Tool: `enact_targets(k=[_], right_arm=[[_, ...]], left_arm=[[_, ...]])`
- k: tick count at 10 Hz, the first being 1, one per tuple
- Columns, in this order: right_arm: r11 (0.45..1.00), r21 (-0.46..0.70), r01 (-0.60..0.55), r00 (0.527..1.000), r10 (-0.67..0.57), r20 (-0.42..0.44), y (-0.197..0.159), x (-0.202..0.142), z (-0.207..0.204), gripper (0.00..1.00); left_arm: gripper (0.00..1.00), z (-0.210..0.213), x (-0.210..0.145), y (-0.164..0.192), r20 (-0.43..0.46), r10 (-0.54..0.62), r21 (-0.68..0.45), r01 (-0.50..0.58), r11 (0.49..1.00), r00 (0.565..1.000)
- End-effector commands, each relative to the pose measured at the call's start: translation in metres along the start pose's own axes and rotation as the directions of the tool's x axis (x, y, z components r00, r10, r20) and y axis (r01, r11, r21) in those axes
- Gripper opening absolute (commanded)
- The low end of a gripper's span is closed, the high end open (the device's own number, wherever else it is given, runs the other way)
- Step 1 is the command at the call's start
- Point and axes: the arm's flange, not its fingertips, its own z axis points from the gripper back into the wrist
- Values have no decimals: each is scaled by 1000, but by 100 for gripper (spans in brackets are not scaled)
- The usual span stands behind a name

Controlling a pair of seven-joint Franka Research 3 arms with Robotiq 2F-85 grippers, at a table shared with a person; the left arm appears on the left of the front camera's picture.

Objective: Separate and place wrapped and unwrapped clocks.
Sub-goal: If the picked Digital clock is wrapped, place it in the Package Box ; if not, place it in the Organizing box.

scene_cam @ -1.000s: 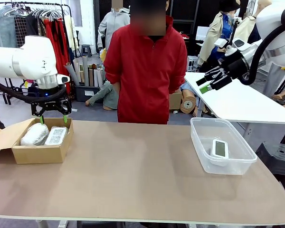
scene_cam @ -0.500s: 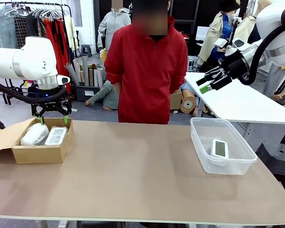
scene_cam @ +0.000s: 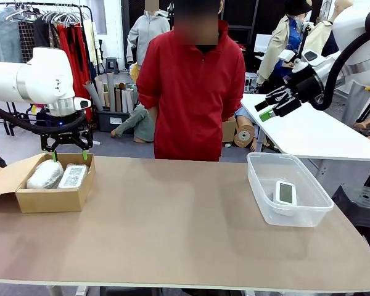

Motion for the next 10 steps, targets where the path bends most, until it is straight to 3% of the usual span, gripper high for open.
enact_targets(k=[1,2,3,6,10], right_arm=[[1000,-2,-5,1000,5,0,3,1,0,100],[1000,-2,-5,1000,5,0,3,1,0,100],[1000,-2,-5,1000,5,0,3,1,0,100],[1000,-2,-5,1000,5,0,3,1,0,100],[1000,-2,-5,1000,5,0,3,1,0,100]], left_arm=[[100,0,0,0,0,0,0,0,1000,1000],[100,7,-7,2,-105,-22,-26,19,999,994],[100,9,-15,-2,-129,-105,-34,102,994,986],[100,32,-41,-6,-82,-392,-80,386,919,916],[100,44,-70,-22,-18,-730,-101,725,682,684]])
